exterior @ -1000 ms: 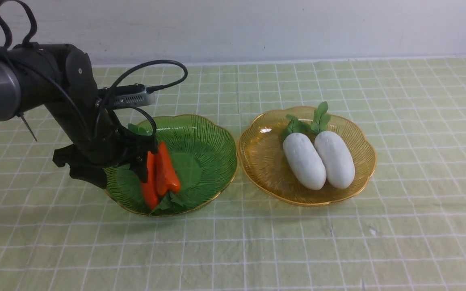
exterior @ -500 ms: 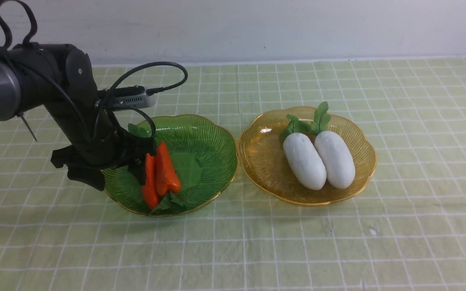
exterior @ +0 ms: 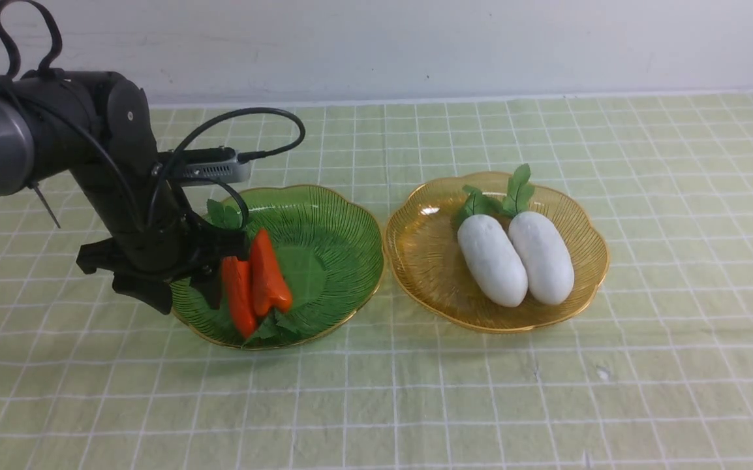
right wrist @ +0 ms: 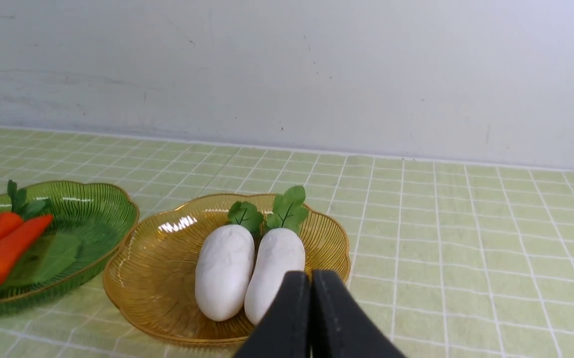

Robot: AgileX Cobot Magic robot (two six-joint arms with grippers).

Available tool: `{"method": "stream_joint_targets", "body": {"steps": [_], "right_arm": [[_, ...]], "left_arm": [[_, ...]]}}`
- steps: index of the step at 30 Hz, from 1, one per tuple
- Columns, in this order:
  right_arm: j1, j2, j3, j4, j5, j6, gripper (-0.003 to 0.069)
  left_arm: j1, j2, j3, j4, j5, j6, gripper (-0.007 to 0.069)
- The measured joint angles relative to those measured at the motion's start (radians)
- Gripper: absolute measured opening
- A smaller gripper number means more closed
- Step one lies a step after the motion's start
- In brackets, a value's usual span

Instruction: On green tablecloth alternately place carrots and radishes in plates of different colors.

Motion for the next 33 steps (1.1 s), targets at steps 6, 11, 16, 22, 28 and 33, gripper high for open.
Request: {"method": "stream_joint_targets", "body": {"steps": [6, 11, 16, 22, 28, 33], "right_arm": [[0.000, -0.098, 0.094, 0.000, 0.001, 0.000, -0.0006], [-0.018, -0.207, 0.210, -0.019, 0.014, 0.000, -0.0006], [-0.062, -0.280, 0.270, -0.058, 0.057, 0.000, -0.0006], [-0.081, -0.298, 0.276, -0.069, 0.113, 0.000, -0.0006], [-0.098, -0.298, 0.274, -0.072, 0.130, 0.000, -0.0006], [-0.098, -0.298, 0.272, -0.072, 0.136, 0.000, -0.0006]], "left_arm": [[0.000, -0.005, -0.018, 0.023, 0.037, 0.041, 0.0031], [0.000, -0.045, -0.024, 0.025, 0.043, 0.044, -0.0008], [0.000, -0.125, -0.024, 0.048, 0.088, 0.045, -0.0008], [0.000, -0.236, -0.024, 0.109, 0.153, 0.046, -0.0008], [0.000, -0.410, -0.024, 0.169, 0.195, 0.048, -0.0008], [0.000, -0.609, 0.037, 0.187, 0.200, 0.065, -0.0008]]}}
